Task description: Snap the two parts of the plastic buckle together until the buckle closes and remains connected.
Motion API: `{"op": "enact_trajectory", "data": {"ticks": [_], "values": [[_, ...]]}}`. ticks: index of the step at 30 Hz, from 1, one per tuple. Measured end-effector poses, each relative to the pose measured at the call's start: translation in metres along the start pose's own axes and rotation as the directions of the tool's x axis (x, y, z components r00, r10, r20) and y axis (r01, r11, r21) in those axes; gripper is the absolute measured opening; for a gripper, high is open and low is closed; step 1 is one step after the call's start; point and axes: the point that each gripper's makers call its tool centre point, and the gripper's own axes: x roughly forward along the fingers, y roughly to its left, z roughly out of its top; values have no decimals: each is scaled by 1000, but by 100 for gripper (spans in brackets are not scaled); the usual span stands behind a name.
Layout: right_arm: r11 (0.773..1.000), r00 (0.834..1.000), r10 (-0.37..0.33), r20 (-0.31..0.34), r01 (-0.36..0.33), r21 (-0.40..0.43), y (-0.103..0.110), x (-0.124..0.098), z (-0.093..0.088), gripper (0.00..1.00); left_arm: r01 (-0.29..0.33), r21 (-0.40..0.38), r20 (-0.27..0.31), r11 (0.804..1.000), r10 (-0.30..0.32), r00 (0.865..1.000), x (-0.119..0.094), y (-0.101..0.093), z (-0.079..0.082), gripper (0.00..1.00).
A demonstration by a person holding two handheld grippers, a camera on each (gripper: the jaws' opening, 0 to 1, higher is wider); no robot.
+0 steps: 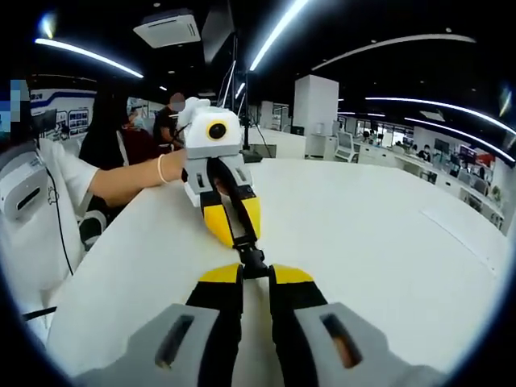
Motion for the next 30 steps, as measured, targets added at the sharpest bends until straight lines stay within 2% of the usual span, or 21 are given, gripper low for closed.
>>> {"op": "enact_trajectory", "data": {"ticks": [6,17,26,30], "values": [[1000,1000,5,-16,-5,-4,1,1,-4,12,-6,-15,1,1000,6,1000,-1,1,-1,15],[1000,999,10,-42,-10,4,5,3,-11,12,9,-16,-1,1000,-9,1000,-2,-5,-2,12],[1000,999,23,-38,-23,11,7,3,-12,12,35,-16,25,999,-35,999,-1,-9,4,12],[1000,999,24,-37,-23,14,8,3,-12,12,35,-10,16,999,-35,999,1,-8,3,12]]}}
